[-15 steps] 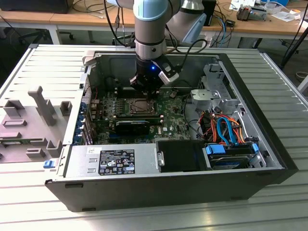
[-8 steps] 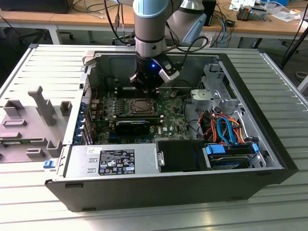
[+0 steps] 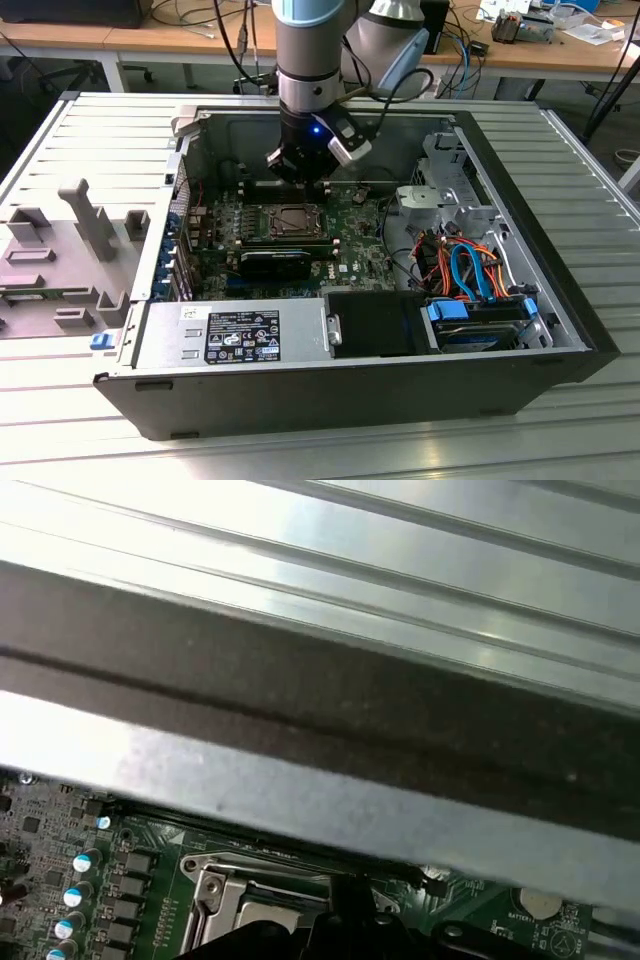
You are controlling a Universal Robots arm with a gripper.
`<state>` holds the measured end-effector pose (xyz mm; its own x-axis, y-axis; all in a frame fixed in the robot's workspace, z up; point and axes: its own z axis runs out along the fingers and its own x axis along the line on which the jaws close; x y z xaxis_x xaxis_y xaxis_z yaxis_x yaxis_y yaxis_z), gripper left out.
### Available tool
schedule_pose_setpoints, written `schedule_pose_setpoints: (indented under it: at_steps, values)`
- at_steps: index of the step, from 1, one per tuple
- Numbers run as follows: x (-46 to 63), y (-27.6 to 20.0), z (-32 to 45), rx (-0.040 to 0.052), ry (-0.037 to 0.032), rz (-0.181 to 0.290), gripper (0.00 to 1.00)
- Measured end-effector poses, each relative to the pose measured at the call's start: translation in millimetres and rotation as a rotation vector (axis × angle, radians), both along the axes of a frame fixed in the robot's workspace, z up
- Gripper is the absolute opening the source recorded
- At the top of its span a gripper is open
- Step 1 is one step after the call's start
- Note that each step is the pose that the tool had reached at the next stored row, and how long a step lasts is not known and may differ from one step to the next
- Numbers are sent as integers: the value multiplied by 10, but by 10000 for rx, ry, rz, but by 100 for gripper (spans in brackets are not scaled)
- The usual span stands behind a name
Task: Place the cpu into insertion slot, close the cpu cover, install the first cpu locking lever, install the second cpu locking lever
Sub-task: 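Install the first cpu locking lever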
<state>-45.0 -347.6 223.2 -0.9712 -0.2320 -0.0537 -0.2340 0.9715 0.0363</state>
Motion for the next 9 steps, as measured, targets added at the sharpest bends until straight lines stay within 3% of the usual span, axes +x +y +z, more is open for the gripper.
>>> schedule_pose_setpoints:
  at_steps: [3,9]
  values:
    - [0,-21,-3,-38,0,-190,11]
    - [1,-22,-11,-367,-6,-1016,11]
